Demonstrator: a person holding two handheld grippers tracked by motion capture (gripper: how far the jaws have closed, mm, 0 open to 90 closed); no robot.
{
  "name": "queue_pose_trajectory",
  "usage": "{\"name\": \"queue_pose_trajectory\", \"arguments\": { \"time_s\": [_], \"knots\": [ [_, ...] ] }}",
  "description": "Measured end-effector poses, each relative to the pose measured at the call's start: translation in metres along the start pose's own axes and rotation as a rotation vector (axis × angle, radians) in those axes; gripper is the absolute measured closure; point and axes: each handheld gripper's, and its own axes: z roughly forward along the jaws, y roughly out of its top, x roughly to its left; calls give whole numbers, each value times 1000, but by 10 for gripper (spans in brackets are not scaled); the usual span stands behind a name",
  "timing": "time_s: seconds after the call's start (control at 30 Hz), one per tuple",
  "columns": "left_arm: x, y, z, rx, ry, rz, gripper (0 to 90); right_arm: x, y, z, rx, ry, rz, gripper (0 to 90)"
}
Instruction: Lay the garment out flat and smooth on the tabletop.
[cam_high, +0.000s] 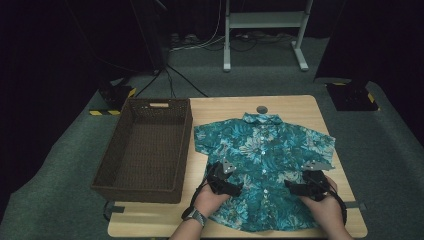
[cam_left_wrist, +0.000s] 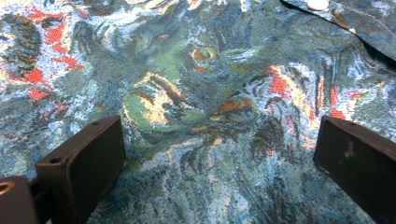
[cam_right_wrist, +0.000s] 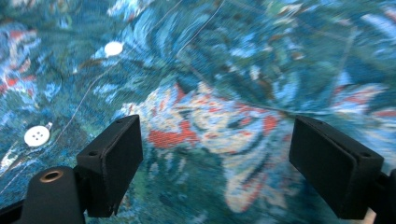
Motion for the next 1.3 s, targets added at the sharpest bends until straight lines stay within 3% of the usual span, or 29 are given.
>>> {"name": "queue_pose_trajectory", "arguments": {
  "time_s": [0.17,0.3,0.53,0.63,0.7,0.8,0.93,1.0,1.13,1.2,1.3],
  "knots": [
    [-4,-1,-1,-3,6,-7,19,5,-6,9,27,-3,-13,160],
    [-14,-5,-4,3,8,-8,10,4,-9,7,33,-15,-51,158],
    [-56,-25,-25,9,-16,17,2,-7,-32,-16,52,-20,-46,158],
    [-65,-30,-33,8,-45,50,10,-6,-46,-30,64,-17,-50,158],
    [-61,-26,-38,-19,-36,64,10,-5,-54,-38,71,-13,-55,158],
    [-43,-11,-39,-75,-19,41,9,-4,-60,-46,96,-14,-56,170],
    [-18,13,-17,-73,1,50,10,-8,-46,-45,52,-18,-60,144],
    [-8,21,-3,-61,12,48,13,-14,-30,-37,14,-22,-53,126],
    [9,28,20,-9,26,-17,15,-31,-2,-4,16,-37,-15,101],
    [11,29,27,14,26,-18,15,-38,6,9,11,-38,5,97],
    [10,30,30,5,22,-21,4,-42,10,24,18,-38,12,63]
  ]
}}
